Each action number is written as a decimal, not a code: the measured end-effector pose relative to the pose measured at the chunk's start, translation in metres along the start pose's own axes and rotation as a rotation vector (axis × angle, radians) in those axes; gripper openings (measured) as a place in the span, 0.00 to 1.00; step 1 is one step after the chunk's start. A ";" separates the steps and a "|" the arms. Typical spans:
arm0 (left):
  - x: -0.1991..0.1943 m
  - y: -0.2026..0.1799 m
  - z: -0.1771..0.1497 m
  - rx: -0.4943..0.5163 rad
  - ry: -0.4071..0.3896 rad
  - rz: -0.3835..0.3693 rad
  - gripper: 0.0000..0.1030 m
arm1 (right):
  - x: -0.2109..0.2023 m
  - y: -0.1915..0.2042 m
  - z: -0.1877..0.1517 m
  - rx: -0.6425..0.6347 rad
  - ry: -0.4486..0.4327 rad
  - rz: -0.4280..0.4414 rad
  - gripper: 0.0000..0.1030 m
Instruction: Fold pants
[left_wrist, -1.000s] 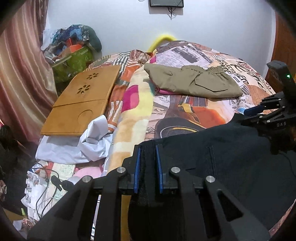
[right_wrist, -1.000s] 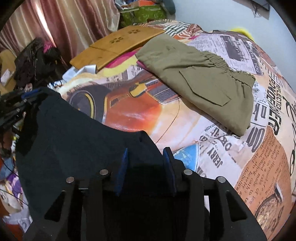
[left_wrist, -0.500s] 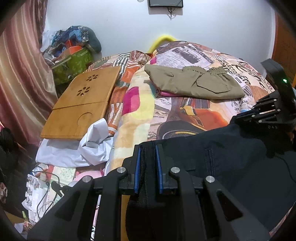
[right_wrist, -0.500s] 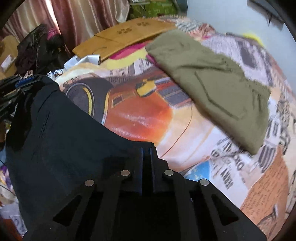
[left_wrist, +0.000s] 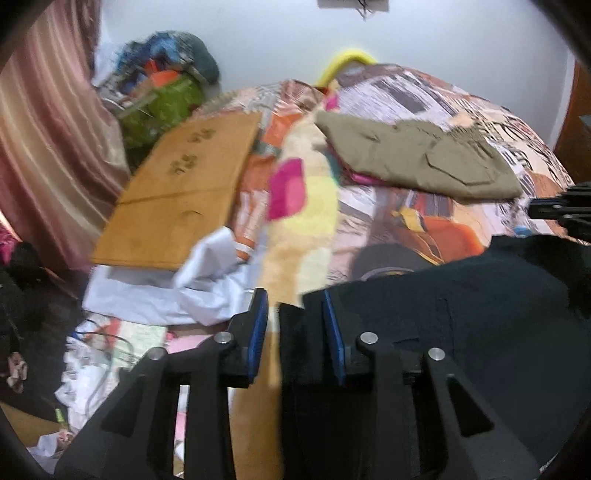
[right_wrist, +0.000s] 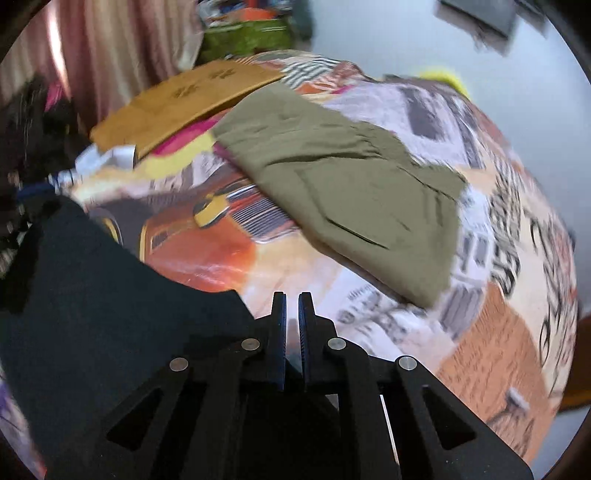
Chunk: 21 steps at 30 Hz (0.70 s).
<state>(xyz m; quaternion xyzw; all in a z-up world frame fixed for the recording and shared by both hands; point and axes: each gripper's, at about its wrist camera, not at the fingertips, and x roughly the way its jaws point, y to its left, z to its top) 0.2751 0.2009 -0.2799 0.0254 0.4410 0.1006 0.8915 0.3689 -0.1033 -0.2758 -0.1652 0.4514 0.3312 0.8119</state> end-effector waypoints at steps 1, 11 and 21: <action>-0.007 0.004 0.000 -0.012 -0.006 -0.012 0.30 | -0.008 -0.003 -0.004 0.011 -0.006 0.004 0.09; -0.052 -0.031 -0.052 0.017 0.035 -0.179 0.37 | -0.069 0.010 -0.081 0.067 -0.043 0.052 0.38; -0.053 -0.051 -0.122 0.105 0.122 -0.080 0.38 | -0.095 0.018 -0.168 0.170 -0.068 -0.018 0.47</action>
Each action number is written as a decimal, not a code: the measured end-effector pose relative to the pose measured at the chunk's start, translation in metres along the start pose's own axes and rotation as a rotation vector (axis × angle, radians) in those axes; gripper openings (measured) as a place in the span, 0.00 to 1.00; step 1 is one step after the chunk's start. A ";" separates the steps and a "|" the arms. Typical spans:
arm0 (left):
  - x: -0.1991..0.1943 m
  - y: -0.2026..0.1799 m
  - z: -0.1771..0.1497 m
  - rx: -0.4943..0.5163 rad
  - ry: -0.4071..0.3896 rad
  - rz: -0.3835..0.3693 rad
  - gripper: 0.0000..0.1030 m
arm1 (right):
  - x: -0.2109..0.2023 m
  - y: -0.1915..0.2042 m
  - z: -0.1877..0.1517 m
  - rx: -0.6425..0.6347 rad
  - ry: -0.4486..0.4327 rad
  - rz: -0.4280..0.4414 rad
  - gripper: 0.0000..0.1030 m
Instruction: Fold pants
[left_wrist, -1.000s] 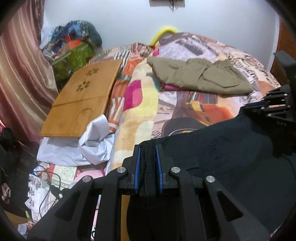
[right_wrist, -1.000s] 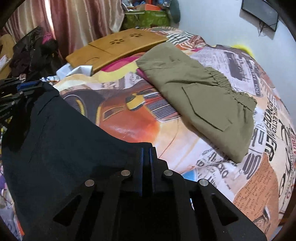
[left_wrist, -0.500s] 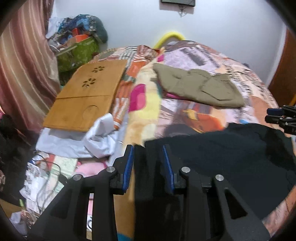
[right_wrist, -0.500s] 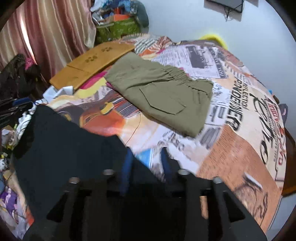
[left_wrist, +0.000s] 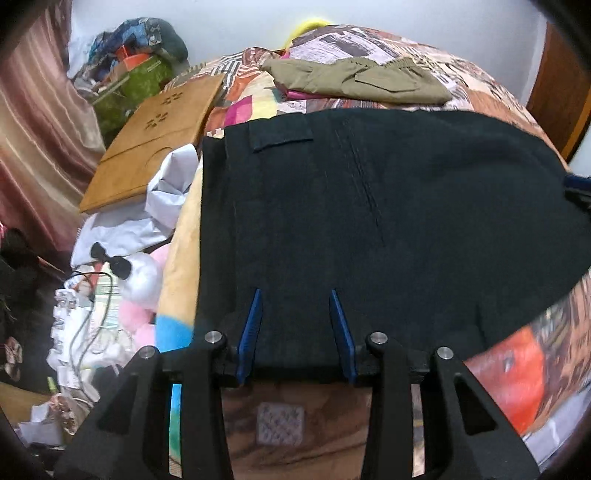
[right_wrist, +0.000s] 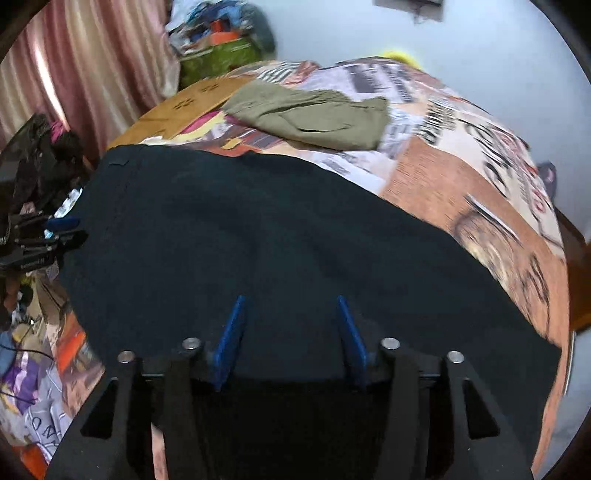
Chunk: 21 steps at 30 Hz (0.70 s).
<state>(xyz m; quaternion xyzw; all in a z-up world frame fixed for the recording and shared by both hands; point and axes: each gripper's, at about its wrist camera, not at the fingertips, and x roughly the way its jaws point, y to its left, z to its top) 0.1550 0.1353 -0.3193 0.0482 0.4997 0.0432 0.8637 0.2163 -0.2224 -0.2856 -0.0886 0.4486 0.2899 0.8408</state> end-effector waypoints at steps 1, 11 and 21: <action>-0.003 0.001 -0.003 0.010 0.003 0.009 0.38 | -0.004 -0.003 -0.004 0.011 -0.003 -0.005 0.47; -0.048 -0.017 0.033 0.001 -0.069 -0.004 0.45 | -0.072 -0.062 -0.049 0.178 -0.088 -0.115 0.48; -0.073 -0.134 0.101 0.132 -0.190 -0.184 0.64 | -0.127 -0.139 -0.113 0.454 -0.156 -0.218 0.50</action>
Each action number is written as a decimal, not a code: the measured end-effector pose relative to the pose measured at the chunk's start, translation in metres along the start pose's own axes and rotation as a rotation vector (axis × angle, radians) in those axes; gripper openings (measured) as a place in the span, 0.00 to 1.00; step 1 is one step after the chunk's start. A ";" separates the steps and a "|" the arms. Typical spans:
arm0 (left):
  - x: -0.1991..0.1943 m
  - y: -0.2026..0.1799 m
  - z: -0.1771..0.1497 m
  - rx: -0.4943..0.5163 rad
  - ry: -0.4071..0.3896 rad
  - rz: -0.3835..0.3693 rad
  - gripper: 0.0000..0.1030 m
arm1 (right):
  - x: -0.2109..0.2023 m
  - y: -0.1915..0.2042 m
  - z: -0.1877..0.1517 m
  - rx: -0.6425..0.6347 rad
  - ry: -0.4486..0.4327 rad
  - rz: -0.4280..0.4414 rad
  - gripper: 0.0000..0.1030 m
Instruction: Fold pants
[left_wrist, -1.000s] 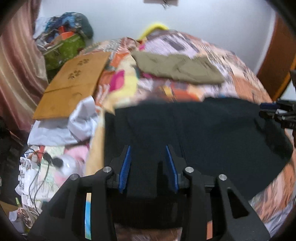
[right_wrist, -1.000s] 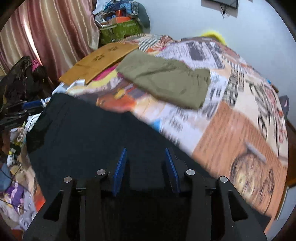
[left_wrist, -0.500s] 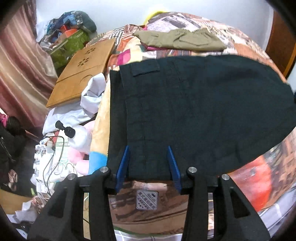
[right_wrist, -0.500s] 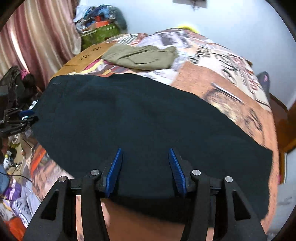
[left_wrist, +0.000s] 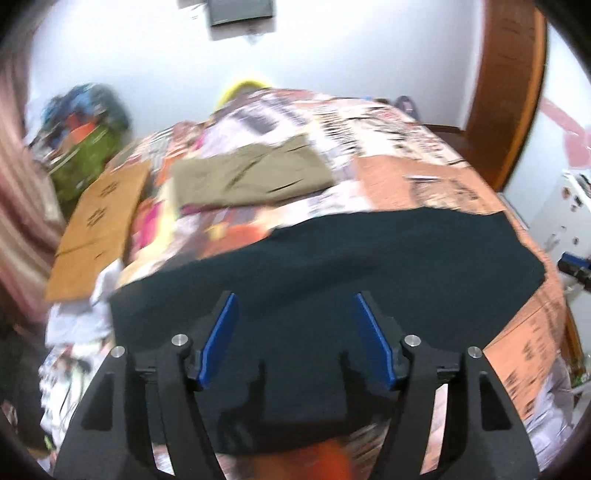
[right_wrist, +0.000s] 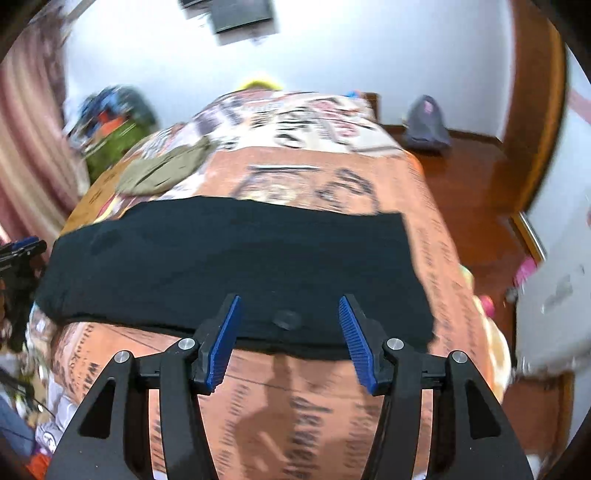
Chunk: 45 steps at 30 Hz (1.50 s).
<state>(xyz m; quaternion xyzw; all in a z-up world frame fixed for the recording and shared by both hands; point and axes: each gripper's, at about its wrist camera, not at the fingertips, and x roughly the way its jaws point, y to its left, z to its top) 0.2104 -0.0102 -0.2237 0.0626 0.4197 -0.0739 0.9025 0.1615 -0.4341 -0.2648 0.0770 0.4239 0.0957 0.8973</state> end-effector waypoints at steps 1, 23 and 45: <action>0.006 -0.014 0.007 0.015 -0.001 -0.021 0.64 | -0.002 -0.007 -0.004 0.017 0.001 -0.005 0.50; 0.113 -0.206 0.020 0.249 0.145 -0.237 0.73 | 0.031 -0.070 -0.050 0.383 0.074 0.094 0.57; 0.116 -0.213 0.016 0.268 0.115 -0.223 0.81 | 0.046 -0.089 -0.032 0.499 -0.063 0.123 0.34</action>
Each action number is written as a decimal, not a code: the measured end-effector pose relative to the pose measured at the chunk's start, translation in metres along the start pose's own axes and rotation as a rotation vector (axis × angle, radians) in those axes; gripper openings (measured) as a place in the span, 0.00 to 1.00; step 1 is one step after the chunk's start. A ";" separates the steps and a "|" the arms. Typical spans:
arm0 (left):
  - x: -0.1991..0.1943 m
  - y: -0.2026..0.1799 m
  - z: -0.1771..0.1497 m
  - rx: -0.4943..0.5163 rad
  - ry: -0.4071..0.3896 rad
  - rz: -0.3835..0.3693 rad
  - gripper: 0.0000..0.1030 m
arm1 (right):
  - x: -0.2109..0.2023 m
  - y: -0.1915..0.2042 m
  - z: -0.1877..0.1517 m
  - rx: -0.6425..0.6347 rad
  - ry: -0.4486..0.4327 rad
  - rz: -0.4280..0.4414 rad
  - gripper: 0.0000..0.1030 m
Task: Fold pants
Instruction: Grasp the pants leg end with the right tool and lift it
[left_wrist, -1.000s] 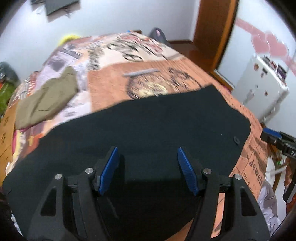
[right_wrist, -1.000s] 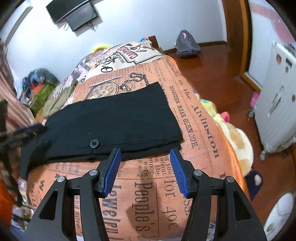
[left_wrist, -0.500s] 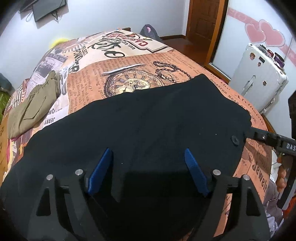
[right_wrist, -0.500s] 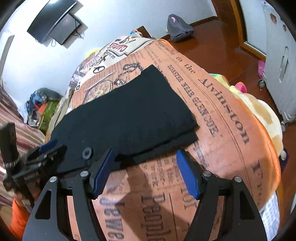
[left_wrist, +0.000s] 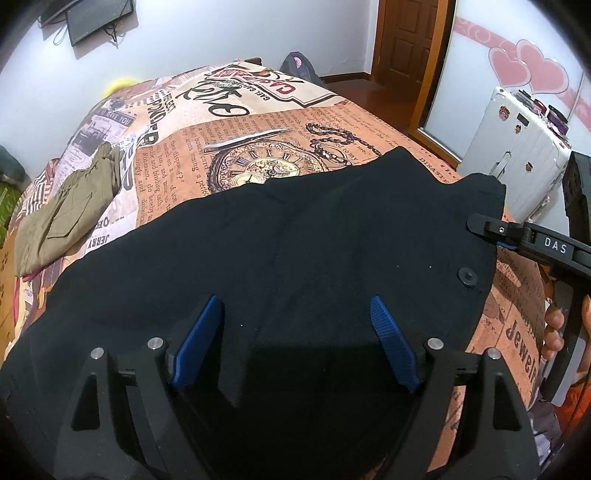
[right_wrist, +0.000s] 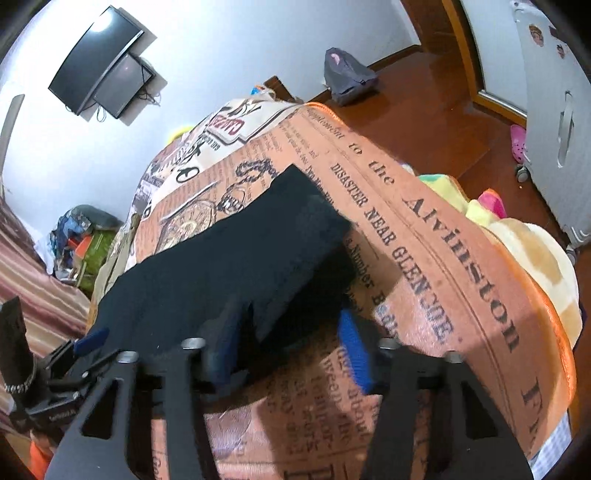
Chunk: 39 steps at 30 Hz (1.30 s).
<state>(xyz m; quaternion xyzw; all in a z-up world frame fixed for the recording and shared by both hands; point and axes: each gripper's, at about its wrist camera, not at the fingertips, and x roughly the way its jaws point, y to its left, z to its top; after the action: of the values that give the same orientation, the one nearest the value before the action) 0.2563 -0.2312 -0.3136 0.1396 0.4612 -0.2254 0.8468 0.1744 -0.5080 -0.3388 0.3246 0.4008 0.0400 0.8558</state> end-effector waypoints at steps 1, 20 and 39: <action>0.000 0.000 0.000 0.000 -0.001 0.000 0.81 | -0.001 0.000 0.000 0.001 -0.003 0.004 0.32; -0.034 0.021 -0.002 -0.061 -0.047 -0.021 0.80 | -0.053 0.078 0.024 -0.226 -0.180 0.016 0.15; -0.143 0.145 -0.088 -0.275 -0.204 0.124 0.80 | -0.036 0.240 -0.014 -0.571 -0.173 0.175 0.15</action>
<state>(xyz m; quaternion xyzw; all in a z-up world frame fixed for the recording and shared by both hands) 0.1997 -0.0315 -0.2360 0.0270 0.3899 -0.1207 0.9125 0.1860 -0.3237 -0.1810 0.1063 0.2696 0.1967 0.9366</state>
